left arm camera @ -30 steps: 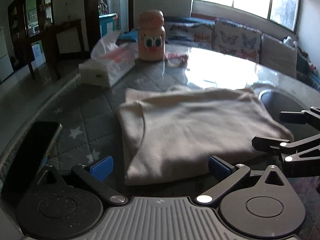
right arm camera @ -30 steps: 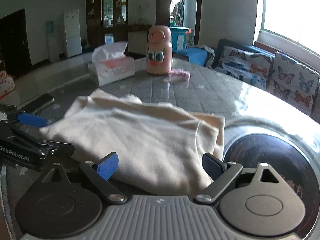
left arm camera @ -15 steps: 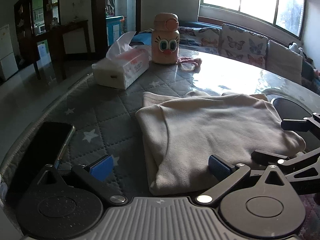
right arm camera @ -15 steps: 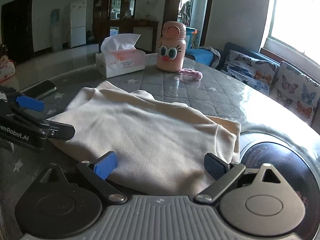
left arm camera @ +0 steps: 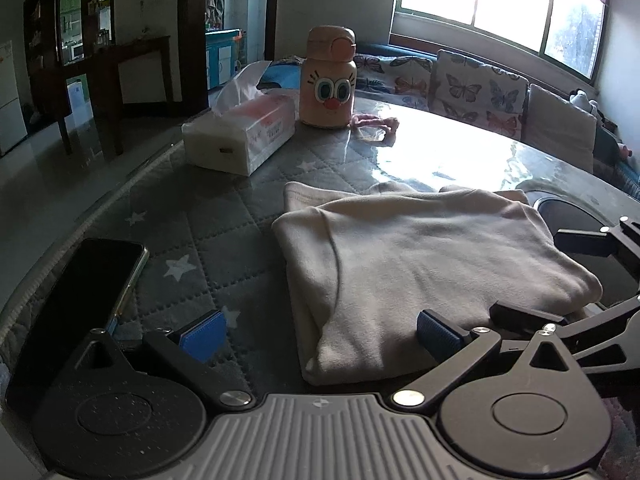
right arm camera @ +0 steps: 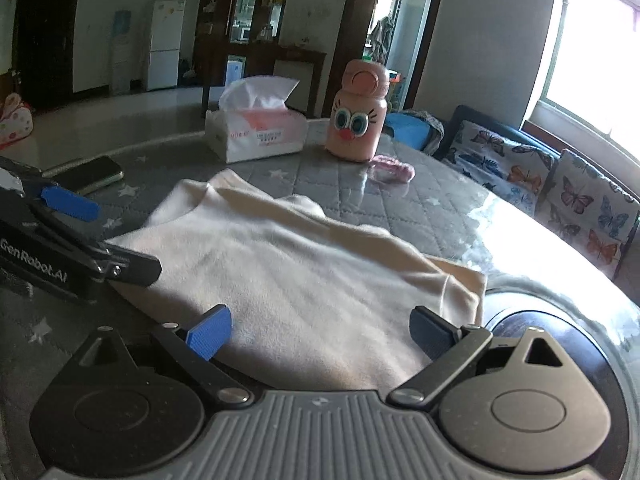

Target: Fold clothes

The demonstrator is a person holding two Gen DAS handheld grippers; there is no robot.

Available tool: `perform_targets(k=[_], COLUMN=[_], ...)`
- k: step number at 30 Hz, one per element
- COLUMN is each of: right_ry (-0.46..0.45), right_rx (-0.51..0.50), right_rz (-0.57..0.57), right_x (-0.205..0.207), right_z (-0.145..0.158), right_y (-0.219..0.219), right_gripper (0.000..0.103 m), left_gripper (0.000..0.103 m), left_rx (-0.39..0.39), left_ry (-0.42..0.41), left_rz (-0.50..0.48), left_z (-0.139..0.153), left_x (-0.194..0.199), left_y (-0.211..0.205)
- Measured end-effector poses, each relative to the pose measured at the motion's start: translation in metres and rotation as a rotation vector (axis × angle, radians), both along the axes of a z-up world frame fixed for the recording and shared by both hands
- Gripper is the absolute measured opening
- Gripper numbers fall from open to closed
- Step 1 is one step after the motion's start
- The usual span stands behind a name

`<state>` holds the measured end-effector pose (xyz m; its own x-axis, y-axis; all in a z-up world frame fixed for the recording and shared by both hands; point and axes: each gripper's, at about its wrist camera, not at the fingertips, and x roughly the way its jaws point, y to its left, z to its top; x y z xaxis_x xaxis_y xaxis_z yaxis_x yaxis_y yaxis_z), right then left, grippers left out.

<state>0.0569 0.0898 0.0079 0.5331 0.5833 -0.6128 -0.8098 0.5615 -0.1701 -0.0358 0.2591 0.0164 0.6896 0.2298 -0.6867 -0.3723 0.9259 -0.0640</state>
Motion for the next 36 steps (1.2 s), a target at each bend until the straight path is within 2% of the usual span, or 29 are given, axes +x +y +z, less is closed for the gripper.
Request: perform_targets(k=[3,18,36], right_ry=[0.011,0.143,0.171], right_rx=[0.017,0.078,0.092], right_rz=[-0.003,-0.016,-0.053], right_x=[-0.001,-0.005,-0.022], right_z=[0.004,0.007,0.001], right_y=[-0.004,-0.035,-0.065], right_gripper=[0.101,0.103,0.103], left_gripper=[0.103,0.103,0.103], left_rx=[0.008,0.02,0.046], left_ry=[0.001,-0.023,0.009], left_rz=[-0.003,0.017,0.04], left_z=[0.001,0.009,0.007], left_x=[-0.002,-0.02,-0.035], left_y=[-0.004,-0.034,-0.065])
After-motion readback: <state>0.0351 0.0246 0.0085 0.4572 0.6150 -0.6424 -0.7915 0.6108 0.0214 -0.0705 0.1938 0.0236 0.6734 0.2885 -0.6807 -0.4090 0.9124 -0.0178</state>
